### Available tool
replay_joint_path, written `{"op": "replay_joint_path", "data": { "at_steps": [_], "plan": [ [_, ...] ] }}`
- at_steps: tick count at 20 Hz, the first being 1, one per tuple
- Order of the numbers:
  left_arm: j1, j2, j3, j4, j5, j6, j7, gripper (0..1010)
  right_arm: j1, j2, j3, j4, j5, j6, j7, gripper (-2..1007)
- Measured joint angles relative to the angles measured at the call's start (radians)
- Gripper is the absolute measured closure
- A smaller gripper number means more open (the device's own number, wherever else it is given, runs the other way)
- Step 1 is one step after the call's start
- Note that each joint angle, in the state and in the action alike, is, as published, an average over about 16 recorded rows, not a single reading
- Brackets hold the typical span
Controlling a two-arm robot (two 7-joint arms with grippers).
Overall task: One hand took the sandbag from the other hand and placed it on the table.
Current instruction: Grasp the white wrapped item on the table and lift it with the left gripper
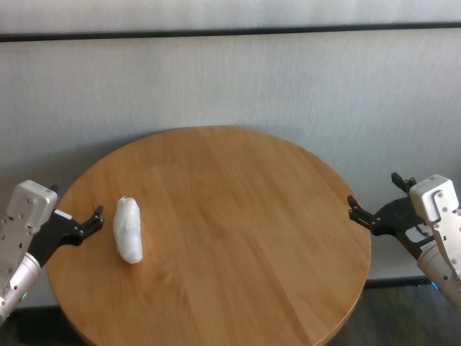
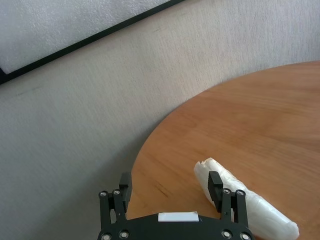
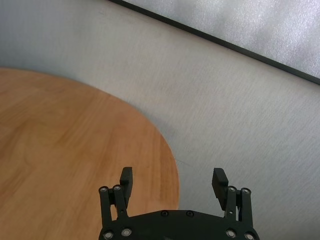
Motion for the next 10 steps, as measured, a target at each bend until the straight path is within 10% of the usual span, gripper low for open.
{"op": "replay_joint_path", "data": {
  "at_steps": [10],
  "plan": [
    [0.000, 0.000, 0.000, 0.000, 0.000, 0.000, 0.000, 10, 0.000, 0.000, 0.000, 0.000, 0.000, 0.000, 0.000, 4]
  ]
}}
